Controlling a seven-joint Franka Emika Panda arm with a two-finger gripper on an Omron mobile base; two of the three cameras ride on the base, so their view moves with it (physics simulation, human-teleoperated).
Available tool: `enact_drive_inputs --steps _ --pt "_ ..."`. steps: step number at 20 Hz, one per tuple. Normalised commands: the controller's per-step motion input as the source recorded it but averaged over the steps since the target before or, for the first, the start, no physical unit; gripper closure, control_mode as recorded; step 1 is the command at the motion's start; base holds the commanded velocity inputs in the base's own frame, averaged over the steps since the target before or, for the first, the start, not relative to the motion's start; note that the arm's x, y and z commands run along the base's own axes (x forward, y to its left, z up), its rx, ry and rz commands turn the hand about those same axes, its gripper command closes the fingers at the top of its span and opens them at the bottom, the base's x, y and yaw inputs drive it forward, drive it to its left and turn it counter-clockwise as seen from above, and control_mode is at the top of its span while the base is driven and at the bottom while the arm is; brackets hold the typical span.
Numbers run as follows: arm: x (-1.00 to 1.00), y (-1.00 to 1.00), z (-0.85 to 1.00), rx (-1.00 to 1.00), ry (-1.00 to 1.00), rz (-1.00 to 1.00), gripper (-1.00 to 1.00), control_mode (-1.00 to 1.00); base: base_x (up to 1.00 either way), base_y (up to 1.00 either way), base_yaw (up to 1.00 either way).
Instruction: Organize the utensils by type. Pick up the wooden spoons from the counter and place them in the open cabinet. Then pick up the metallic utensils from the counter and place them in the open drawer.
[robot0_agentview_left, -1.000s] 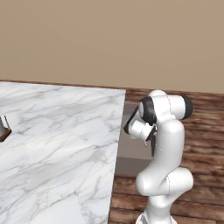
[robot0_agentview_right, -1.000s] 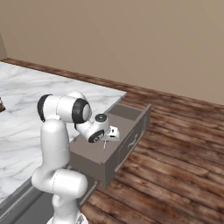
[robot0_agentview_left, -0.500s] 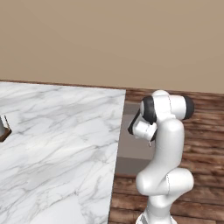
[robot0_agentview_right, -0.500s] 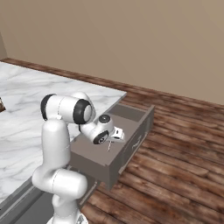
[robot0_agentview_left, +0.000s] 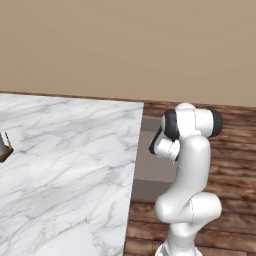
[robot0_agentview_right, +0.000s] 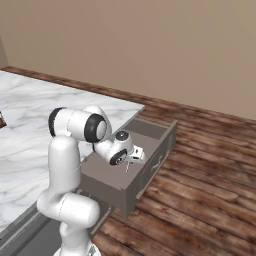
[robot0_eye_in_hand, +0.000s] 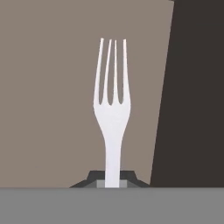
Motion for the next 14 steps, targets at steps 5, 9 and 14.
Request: enact_drive_inputs --steps 5,9,14 --pt "0.26 0.44 -0.13 0.00 0.00 0.00 1.00 -1.00 0.00 0.00 0.00" --pt "0.31 0.42 0.00 0.00 0.00 0.00 1.00 -1.00 0.00 0.00 0.00" --pt "0.19 0.23 0.03 0.00 0.00 0.00 1.00 -1.00 0.00 0.00 0.00"
